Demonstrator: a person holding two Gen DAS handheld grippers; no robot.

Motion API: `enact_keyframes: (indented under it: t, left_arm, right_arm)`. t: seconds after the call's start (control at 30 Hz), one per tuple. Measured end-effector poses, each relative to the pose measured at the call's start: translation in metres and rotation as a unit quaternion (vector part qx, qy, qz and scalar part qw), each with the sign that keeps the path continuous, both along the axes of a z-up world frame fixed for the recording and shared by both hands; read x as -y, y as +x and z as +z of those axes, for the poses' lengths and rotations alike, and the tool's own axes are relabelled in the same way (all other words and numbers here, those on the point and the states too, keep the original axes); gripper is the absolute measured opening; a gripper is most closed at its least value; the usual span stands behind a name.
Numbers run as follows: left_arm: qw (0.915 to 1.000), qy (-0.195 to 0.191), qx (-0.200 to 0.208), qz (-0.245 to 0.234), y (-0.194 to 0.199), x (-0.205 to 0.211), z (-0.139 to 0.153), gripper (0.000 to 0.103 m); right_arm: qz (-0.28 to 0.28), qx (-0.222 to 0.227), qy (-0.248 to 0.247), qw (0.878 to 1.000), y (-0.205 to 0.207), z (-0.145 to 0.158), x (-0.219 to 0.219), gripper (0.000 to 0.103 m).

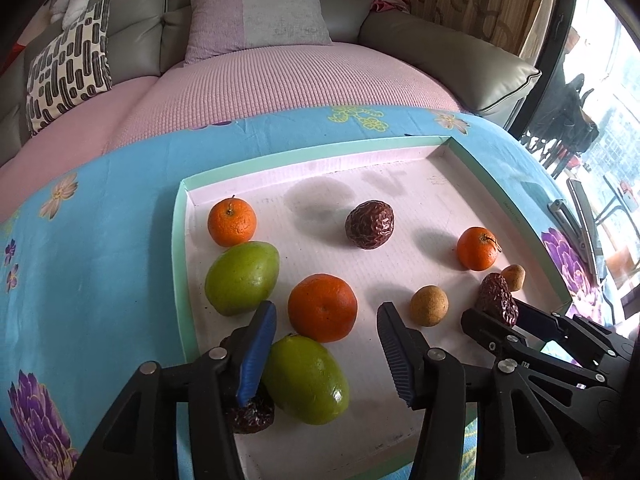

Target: Organize fruits

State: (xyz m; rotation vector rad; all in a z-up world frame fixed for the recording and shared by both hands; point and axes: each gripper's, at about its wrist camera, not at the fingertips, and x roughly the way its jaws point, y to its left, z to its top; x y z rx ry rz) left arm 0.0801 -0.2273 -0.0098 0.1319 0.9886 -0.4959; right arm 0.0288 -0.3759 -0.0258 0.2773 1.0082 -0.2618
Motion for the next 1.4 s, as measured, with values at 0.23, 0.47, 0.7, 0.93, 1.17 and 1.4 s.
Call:
enact_keyframes:
  t: [0.23, 0.47, 0.7, 0.93, 1.17, 1.4]
  left_arm:
    - [0.9995, -0.001, 0.022, 0.024, -0.007, -0.026, 0.018, 0.074]
    - [0.9952, 0.024, 0.032, 0.09, -0.002, -0.063, 0.016, 0.094]
    - [0.9857, 0.052, 0.03, 0.158, 0.005, -0.102, 0.003, 0.103]
    - [0.9798, 0.059, 0.032, 0.188, 0.001, -0.128, 0.003, 0.103]
    - [0.9743, 0.084, 0.049, 0.203, -0.017, -0.137, 0.015, 0.103]
    - [0.9593, 0.13, 0.092, 0.233, -0.048, -0.143, 0.028, 0.103]
  right_arm:
    - [0.002, -0.001, -0.002, 1.0, 0.001, 0.0, 0.0, 0.049]
    - [0.011, 0.003, -0.008, 1.0, 0.0, 0.003, -0.004, 0.064]
    - [0.036, 0.014, -0.017, 0.999, -0.001, 0.009, -0.018, 0.085]
    - [0.063, 0.015, -0.037, 0.997, 0.003, 0.01, -0.036, 0.088]
    - [0.087, 0.031, -0.044, 0.995, 0.0, 0.021, -0.055, 0.092]
    - [0.105, 0.046, -0.06, 0.992, -0.009, 0.034, -0.076, 0.094]
